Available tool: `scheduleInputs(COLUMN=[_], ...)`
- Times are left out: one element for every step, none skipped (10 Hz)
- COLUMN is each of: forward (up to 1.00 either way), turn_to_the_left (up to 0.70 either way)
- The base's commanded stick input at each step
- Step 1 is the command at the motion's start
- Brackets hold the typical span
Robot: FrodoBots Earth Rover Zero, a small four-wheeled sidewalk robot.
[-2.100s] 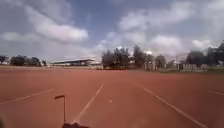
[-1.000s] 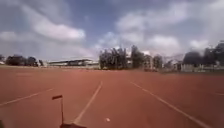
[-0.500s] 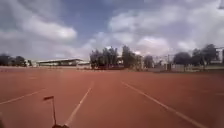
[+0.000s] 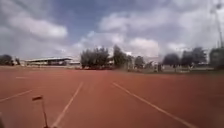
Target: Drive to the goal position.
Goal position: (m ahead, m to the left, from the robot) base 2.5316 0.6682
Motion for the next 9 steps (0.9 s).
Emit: scheduleInputs(forward=[0.7, 0.7, 0.7, 0.7, 0.7, 0.7, 0.7, 0.7, 0.7], turn_to_the_left=[0.0, 0.0, 0.0, 0.0, 0.0, 0.0, 0.0, 0.0, 0.0])
